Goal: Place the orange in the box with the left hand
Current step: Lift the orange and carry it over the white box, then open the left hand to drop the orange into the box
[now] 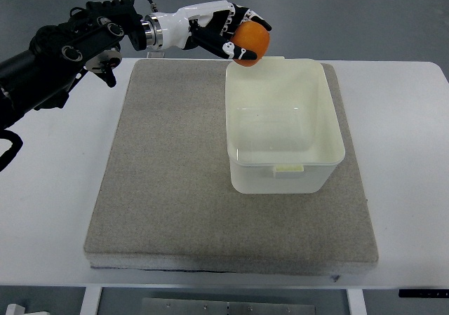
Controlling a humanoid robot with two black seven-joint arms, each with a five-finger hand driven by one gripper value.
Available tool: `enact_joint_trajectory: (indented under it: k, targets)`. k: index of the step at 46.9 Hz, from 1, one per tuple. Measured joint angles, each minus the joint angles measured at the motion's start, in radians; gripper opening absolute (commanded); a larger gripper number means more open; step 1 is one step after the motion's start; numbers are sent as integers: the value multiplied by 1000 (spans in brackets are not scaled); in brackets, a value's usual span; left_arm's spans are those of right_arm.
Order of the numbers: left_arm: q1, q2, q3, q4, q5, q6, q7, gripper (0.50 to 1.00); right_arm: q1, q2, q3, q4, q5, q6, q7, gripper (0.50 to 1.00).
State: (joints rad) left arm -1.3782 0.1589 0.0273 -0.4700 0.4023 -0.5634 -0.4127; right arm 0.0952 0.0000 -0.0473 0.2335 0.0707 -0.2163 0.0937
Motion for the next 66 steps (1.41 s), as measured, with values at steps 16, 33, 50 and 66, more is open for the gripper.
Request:
enact_joint_trajectory:
  k: [16, 33, 50, 66]
  targets:
    - [-12, -45, 0, -57, 11, -13, 0, 500, 0, 0, 0, 1, 0, 0, 0, 944]
    - [-3, -45, 14, -135, 18, -18, 0, 500, 0, 0, 0, 1, 0, 0, 0, 944]
    - [3, -35, 17, -165, 42, -31, 0, 500, 0, 0, 0, 0, 0, 0, 0, 944]
    - [7, -21, 87, -165, 42, -47, 0, 500, 0, 0, 0, 1, 0, 0, 0, 944]
